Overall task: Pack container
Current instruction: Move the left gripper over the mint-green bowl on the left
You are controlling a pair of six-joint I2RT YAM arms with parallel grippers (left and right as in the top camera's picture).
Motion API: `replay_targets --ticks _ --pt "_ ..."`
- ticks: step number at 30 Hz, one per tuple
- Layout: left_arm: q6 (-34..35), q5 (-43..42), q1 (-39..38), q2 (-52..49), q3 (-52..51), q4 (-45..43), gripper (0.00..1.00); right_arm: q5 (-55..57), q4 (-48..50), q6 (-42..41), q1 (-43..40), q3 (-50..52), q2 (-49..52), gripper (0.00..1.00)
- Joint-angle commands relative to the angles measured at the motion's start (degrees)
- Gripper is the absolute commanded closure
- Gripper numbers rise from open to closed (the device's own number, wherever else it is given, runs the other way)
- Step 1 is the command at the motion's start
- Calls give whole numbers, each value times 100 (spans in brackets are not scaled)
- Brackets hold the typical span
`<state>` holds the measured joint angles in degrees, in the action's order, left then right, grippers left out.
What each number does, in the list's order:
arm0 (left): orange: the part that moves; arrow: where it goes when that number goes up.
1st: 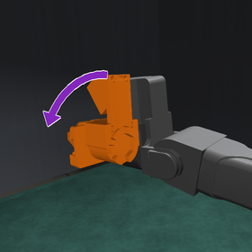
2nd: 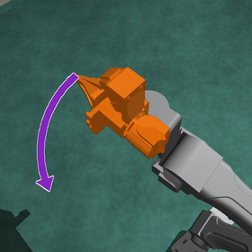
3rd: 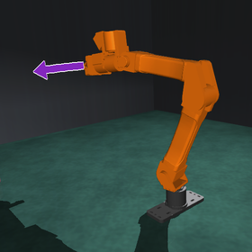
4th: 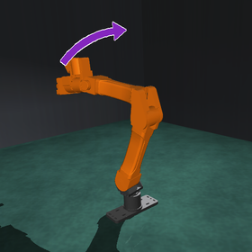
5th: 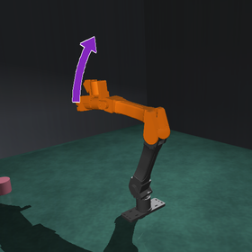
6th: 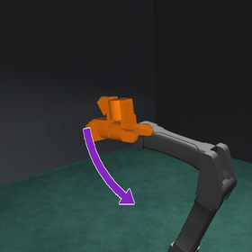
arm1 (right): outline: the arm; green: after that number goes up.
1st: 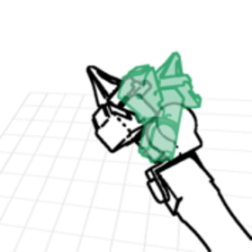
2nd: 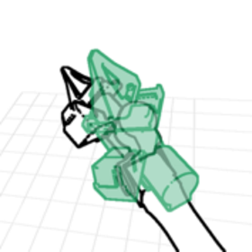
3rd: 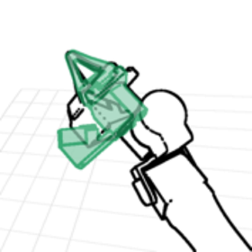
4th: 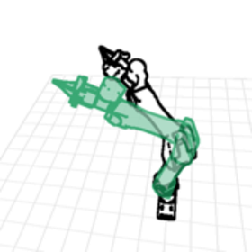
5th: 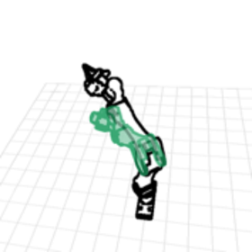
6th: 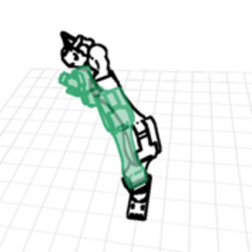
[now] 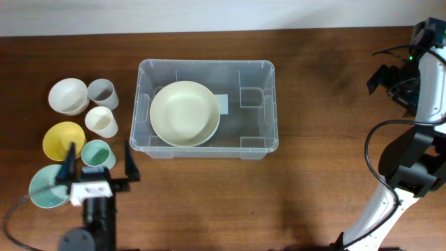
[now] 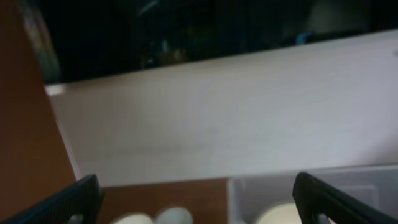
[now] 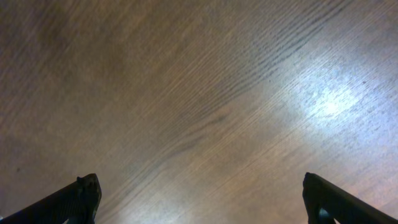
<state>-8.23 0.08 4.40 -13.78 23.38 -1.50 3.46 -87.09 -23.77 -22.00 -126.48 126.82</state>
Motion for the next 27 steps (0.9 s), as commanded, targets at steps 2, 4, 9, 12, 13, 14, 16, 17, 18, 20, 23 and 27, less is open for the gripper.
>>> replay_targets --ticks 2,4,9,12,13,14,16,17,18,20,23,27 --pt "-350 529 164 -1698 1912 1095 0 15 -2 -2 -15 26 -2 1" --pt "-348 496 245 -2356 2680 1781 0 15 -2 -4 -15 26 -2 1" --pt "-348 59 262 -3757 3963 3069 0 15 -2 -4 -15 26 -2 1" --pt "-179 476 267 -4205 4129 3158 0 15 -2 -4 -15 26 -2 1" --pt "511 968 317 -4336 4197 3189 0 15 -2 -4 -15 26 -2 1" --pt "1034 1290 393 -4402 4262 3281 0 15 -2 -4 -15 26 -2 1" --pt "1814 1843 710 -4494 4454 3698 0 15 -2 -4 -15 26 -2 1" --pt "2253 2081 925 -4509 4546 3960 0 15 -2 -4 -15 26 -2 1" --pt "2653 2192 1211 -4507 4618 4190 0 15 -2 -4 -15 26 -2 1" --pt "3287 2109 1792 -4463 4697 4529 0 15 -2 -4 -15 26 -2 1" --pt "3692 1368 2671 -4435 4697 4684 0 15 -2 -4 -15 26 -2 1" --pt "3692 774 2992 -4461 4697 5287 0 15 -2 -4 -15 26 -2 1"
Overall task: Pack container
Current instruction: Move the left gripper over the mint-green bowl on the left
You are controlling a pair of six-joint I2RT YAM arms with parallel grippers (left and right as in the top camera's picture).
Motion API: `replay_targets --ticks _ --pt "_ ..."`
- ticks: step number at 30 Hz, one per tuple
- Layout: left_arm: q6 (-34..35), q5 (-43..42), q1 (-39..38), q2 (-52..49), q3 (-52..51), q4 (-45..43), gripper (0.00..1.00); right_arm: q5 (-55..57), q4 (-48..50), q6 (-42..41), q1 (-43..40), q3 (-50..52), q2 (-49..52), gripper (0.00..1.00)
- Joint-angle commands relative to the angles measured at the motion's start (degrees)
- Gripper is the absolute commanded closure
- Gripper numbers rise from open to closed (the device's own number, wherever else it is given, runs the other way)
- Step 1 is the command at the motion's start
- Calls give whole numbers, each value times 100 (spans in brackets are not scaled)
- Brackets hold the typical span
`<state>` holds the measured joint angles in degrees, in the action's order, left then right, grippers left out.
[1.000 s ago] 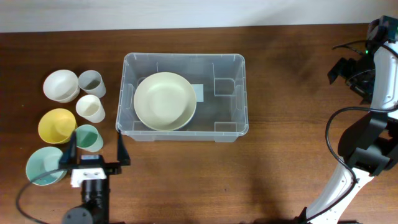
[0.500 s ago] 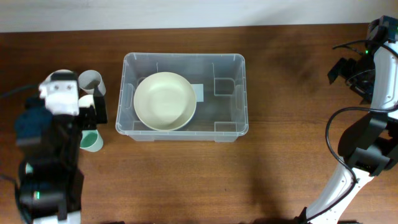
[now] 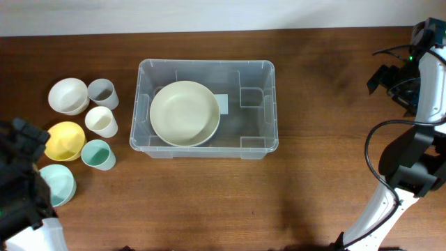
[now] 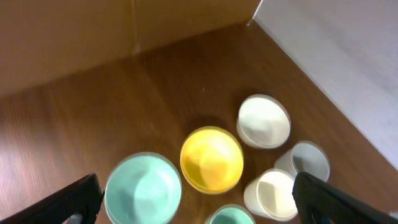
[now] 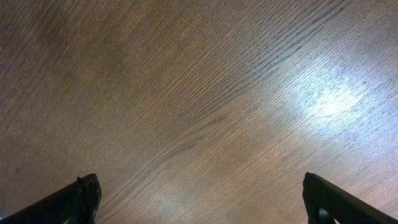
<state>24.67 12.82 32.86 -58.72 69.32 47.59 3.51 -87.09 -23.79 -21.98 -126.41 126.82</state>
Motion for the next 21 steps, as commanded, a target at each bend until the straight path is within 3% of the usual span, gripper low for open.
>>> replay_targets --ticks 1,3,5,8,11,14,21 --pt "402 -313 144 24 101 483 0 11 -2 -2 -17 20 -2 1" --pt "527 275 151 -44 98 634 0 11 -2 -2 -17 20 -2 1" --pt "1532 800 323 -216 101 940 0 11 -2 -2 -17 20 -2 1" --pt "2269 184 798 -616 101 1182 0 11 -2 -2 -17 20 -2 1" --pt "2262 -627 1062 -1123 101 1126 0 11 -2 -2 -17 20 -2 1" --pt "2264 -522 1093 -1659 98 1261 0 11 -2 -2 -17 20 -2 1" --pt "2264 -1165 1388 -3101 98 1416 0 11 -2 -2 -17 20 -2 1"
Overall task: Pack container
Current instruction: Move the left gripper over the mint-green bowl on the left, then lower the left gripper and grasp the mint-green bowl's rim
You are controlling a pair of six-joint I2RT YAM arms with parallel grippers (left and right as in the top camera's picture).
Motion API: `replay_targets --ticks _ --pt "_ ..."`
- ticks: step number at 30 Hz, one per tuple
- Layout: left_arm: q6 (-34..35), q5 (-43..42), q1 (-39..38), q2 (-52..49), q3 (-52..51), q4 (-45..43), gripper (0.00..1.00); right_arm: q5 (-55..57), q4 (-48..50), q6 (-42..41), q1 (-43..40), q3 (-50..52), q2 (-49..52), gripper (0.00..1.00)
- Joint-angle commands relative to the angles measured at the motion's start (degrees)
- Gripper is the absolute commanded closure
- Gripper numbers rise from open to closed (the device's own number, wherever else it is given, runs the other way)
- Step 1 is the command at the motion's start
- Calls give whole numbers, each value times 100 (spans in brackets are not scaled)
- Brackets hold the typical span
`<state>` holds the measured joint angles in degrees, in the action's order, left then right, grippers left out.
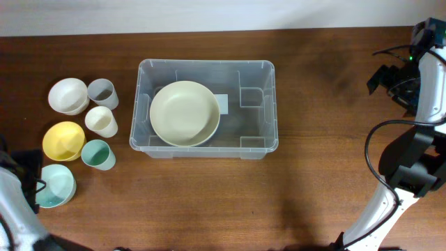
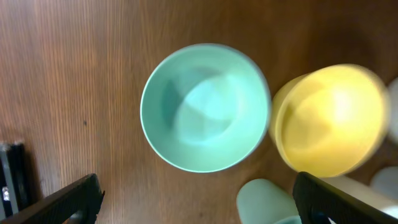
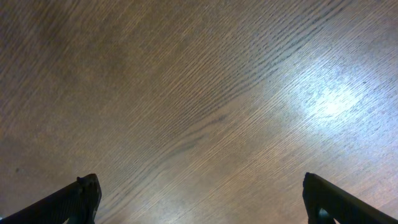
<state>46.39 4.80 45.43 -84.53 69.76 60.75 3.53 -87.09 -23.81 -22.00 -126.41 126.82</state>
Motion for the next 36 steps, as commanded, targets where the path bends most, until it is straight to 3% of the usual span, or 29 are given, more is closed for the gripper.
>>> replay_targets --ticks 1,9,18,33,35,36 --pt "92 -361 153 -656 55 118 0 9 -2 0 -15 20 -2 1" --pt "92 -358 177 -1493 50 225 0 9 -2 0 -15 20 -2 1" --pt "96 -50 177 -1528 -66 184 1 9 -2 0 -15 20 -2 1" --pt "179 -50 177 -1554 -881 -726 1 9 -2 0 -15 20 -2 1" --pt "179 -48 177 -1554 -883 -758 9 9 -2 0 -15 20 -2 1" --pt "179 -48 177 -1554 -883 -763 18 9 -2 2 -15 20 -2 1"
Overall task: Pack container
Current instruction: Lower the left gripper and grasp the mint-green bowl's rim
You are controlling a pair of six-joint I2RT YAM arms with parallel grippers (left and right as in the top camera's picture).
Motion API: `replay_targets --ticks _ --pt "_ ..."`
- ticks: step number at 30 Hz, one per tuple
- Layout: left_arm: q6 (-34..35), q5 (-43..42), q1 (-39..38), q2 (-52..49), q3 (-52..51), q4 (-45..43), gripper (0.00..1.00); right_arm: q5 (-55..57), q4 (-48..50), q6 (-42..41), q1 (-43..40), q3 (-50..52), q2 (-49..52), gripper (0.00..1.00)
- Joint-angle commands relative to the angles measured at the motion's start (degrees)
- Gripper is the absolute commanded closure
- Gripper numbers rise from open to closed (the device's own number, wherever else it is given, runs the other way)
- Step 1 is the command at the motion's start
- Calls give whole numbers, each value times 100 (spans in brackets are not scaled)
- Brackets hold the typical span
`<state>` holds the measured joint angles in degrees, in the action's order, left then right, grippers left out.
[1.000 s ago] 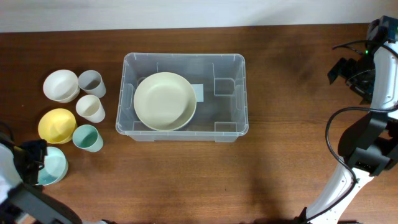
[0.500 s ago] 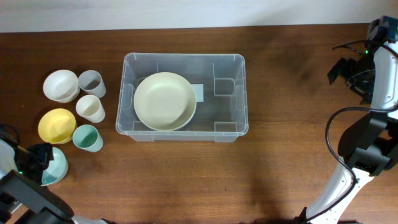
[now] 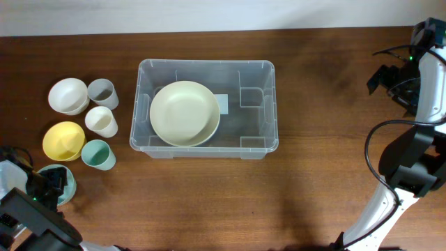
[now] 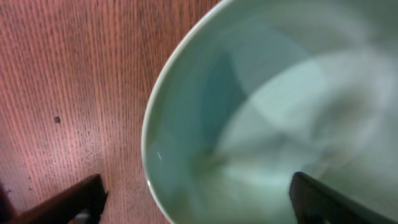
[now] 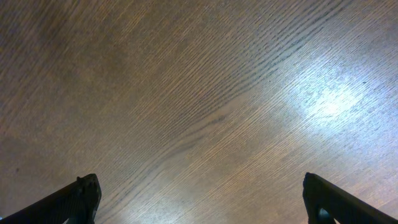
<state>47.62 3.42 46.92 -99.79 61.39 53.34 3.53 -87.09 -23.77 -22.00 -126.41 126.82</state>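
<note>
A teal bowl fills the left wrist view, and in the overhead view it shows only partly under my left arm. My left gripper is open and low over it. One finger is outside the bowl's left rim over the table, the other over its inside. The clear plastic container stands mid-table with a cream bowl in its left part. Far right, my right gripper is open over bare wood and also appears in the overhead view.
Left of the container stand a white bowl, a grey cup, a cream cup, a yellow bowl and a teal cup. The teal cup and yellow bowl are close to the teal bowl.
My left gripper was higher over the teal bowl, with the yellow bowl also in its view. Now it is down at the teal bowl, open across its rim. The right arm has not moved.
My left gripper was first open beside the teal cup, its camera facing the wall. Then it was at the table's left edge looking down on the bowls and cups. Then it was above the teal bowl, and now close over its rim. The right gripper stayed open throughout.
</note>
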Motion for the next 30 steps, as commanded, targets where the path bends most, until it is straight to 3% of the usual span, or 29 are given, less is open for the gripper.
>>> replay_targets --ticks 1,4,15,26,30 --pt "57 87 28 -28 -46 -24 23 9 -2 -4 -15 20 -2 1" --pt "57 90 28 -28 -46 -26 31 9 -2 -4 -15 20 -2 1" --pt "57 87 28 -28 -372 -479 34 9 -2 -4 -15 20 -2 1" --pt "28 90 28 -26 -164 -448 87 9 -2 -4 -15 20 -2 1" --pt "-177 101 28 7 236 -197 90 9 -2 -4 -15 20 -2 1"
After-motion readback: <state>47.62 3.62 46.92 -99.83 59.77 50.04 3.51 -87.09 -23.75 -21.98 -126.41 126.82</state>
